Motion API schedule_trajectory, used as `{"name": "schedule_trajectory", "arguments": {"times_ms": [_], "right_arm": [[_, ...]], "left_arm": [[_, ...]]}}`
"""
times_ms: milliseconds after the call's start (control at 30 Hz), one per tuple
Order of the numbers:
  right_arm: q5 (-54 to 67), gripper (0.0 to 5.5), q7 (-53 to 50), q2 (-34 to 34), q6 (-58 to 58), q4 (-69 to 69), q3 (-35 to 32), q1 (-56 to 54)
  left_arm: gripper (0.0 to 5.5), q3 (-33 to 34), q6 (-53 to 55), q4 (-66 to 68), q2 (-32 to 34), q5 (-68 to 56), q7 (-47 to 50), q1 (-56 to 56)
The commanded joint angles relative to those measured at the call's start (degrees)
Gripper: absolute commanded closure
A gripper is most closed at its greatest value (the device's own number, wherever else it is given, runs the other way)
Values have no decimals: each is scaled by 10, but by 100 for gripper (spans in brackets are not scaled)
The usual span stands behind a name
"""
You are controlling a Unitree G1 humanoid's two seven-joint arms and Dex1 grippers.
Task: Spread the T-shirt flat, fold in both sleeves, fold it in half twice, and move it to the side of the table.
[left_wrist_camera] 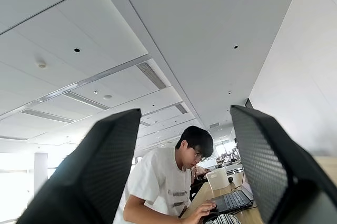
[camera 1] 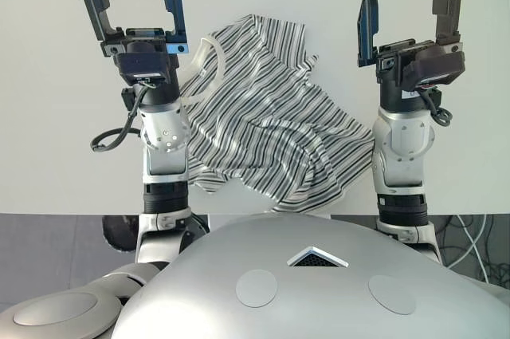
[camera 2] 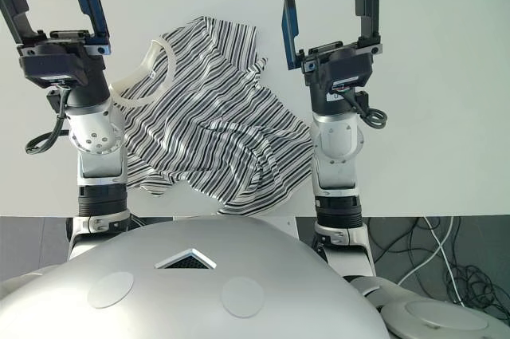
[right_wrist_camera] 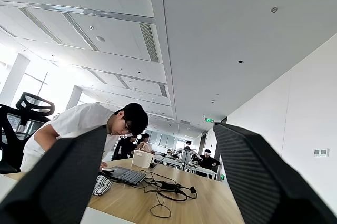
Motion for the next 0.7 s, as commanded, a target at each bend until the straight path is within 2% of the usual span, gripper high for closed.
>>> {"name": "schedule_trajectory", "arguments": {"times_ms": [33,700], "right_arm": [[4,173,5,-1,2,1,-1,-4],[-18,173,-2,7,-5,20,9,-6]], "left_arm": [[236,0,8,0,2,3,4,-8],[236,-1,6,9,11,4,5,-8]]}}
